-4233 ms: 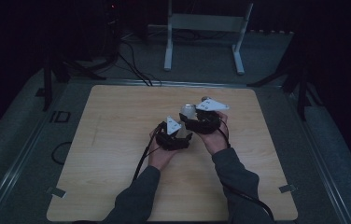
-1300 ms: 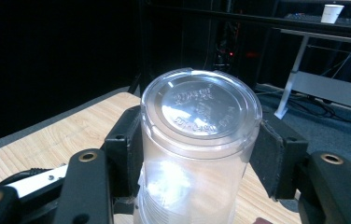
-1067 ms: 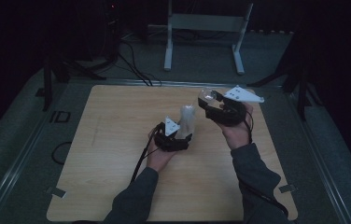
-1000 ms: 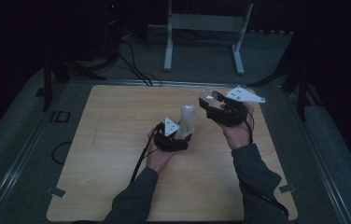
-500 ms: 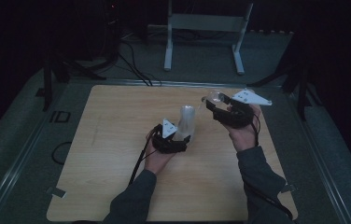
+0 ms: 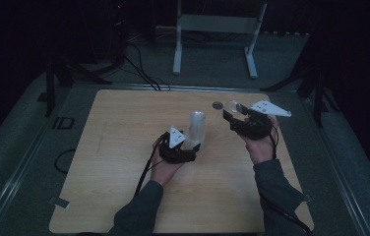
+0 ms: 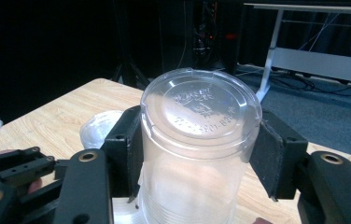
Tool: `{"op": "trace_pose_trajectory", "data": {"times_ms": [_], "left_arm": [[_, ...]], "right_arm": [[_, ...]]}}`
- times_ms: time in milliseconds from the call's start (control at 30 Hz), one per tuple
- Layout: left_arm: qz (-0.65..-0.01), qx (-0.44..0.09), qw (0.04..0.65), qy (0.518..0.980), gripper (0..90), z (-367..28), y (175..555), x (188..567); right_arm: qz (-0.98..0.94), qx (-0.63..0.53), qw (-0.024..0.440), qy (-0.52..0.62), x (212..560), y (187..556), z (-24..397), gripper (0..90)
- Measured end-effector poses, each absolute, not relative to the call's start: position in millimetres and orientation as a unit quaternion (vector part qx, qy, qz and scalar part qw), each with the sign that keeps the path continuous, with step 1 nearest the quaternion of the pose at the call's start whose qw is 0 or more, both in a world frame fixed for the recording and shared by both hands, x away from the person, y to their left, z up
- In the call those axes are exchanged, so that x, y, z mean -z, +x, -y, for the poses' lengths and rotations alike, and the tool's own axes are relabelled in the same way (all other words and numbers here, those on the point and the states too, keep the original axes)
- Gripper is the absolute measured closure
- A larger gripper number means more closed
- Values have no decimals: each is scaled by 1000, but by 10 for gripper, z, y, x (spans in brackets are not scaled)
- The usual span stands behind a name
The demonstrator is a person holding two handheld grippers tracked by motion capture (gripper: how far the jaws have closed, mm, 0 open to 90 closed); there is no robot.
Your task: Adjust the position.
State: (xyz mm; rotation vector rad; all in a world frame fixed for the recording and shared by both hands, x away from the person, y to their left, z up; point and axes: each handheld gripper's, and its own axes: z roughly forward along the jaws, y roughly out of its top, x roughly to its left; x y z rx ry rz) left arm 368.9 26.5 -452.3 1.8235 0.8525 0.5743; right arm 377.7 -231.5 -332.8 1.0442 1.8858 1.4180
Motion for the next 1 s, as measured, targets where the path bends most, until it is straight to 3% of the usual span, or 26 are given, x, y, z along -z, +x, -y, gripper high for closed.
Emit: {"op": "trace_pose_trajectory", "data": {"times_ms": [1000], "left_arm": [[-328, -240, 521, 750, 266, -320, 3490, 4361]], "right_arm": [[-699, -521, 264, 413, 3592, 3648, 2361, 413]]}}
